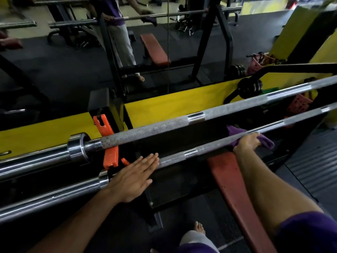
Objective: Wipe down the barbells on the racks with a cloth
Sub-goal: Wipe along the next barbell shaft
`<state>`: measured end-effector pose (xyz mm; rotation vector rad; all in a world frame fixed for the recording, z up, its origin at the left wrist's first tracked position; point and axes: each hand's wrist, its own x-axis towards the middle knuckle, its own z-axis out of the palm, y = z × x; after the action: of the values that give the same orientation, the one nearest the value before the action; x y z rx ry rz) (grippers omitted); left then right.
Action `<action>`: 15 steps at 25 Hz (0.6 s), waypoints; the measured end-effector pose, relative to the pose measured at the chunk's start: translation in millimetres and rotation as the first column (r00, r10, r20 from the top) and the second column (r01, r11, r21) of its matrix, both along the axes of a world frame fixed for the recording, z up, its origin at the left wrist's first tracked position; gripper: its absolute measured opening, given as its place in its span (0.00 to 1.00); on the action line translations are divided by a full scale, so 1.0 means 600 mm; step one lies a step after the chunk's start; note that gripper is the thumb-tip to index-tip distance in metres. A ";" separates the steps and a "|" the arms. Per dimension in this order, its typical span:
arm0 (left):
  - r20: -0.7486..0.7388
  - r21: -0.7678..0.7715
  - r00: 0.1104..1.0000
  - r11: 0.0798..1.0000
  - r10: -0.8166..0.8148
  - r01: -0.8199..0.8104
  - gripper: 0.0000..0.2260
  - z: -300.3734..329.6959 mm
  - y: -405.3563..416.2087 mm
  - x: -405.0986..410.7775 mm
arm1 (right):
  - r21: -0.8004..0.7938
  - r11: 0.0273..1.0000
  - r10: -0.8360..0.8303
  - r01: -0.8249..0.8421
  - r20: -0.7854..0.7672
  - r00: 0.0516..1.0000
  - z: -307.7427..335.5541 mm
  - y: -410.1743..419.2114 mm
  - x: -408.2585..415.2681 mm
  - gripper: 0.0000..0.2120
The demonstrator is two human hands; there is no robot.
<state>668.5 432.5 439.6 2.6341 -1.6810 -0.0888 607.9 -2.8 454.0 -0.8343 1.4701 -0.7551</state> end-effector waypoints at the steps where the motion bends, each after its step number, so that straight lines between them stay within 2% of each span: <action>1: -0.003 0.000 1.000 1.000 0.002 -0.002 0.32 0.000 -0.001 0.001 | 0.007 1.000 0.008 -0.008 0.001 1.000 -0.019 0.005 0.001 0.25; 2: -0.006 -0.001 1.000 1.000 0.002 -0.002 0.32 0.000 0.000 0.001 | 0.019 0.999 0.049 -0.049 0.000 0.999 -0.045 0.025 0.002 0.27; 4: -0.021 -0.005 1.000 1.000 -0.001 0.001 0.32 0.003 0.001 0.000 | 0.027 0.985 0.169 -0.169 0.011 0.986 -0.028 0.139 -0.015 0.32; 7: -0.034 -0.013 0.999 1.000 -0.012 0.011 0.32 0.005 0.001 0.000 | 0.040 0.948 0.313 -0.316 0.073 0.947 0.025 0.268 -0.079 0.27; 10: -0.042 -0.043 0.999 0.999 0.027 -0.029 0.30 0.009 -0.001 -0.004 | 0.063 0.919 0.381 -0.389 0.108 0.918 0.054 0.294 -0.152 0.27; 13: -0.166 -0.167 0.978 0.974 0.127 -0.155 0.28 0.018 0.012 -0.028 | -0.068 0.907 0.418 -0.416 0.019 0.908 0.056 0.281 -0.192 0.28; 15: -0.197 -0.336 0.958 0.904 0.208 -0.266 0.25 0.029 0.039 -0.049 | -0.164 0.885 0.448 -0.435 0.051 0.893 0.067 0.283 -0.197 0.29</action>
<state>639.1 456.1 457.3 2.4542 -1.1829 0.0147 489.5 167.0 494.4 -1.1867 1.0938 -0.5481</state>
